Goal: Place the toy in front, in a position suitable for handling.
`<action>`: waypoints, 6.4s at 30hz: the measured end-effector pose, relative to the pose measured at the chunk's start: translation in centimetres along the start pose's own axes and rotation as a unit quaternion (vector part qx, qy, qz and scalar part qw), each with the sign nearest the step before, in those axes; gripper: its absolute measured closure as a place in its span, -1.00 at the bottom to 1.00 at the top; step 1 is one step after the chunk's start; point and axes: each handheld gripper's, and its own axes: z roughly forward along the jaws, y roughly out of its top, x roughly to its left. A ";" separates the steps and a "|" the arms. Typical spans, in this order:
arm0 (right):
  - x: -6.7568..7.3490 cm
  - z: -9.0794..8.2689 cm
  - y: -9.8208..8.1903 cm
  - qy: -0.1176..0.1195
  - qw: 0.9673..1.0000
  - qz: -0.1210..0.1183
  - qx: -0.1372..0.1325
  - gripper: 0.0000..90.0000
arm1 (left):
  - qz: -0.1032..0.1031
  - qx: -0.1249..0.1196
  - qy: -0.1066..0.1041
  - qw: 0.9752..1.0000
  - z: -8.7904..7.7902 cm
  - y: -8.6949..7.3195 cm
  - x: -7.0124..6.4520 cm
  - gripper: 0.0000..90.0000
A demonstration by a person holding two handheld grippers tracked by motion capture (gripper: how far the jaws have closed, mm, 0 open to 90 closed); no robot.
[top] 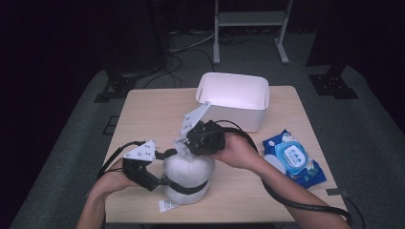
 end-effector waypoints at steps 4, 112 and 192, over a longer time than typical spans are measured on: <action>-0.1 0.2 0.0 0.005 1.000 0.007 -0.004 0.94 | -0.003 -0.001 0.001 1.000 -0.4 0.1 -0.1 -0.53; -1.5 -4.0 -9.0 0.003 0.995 0.084 -0.056 0.93 | -0.010 0.006 -0.011 1.000 -1.6 3.7 0.9 -0.35; -0.8 3.2 -7.2 -0.005 0.996 0.061 0.062 0.93 | -0.051 0.068 0.004 0.996 0.7 -1.9 2.2 -0.49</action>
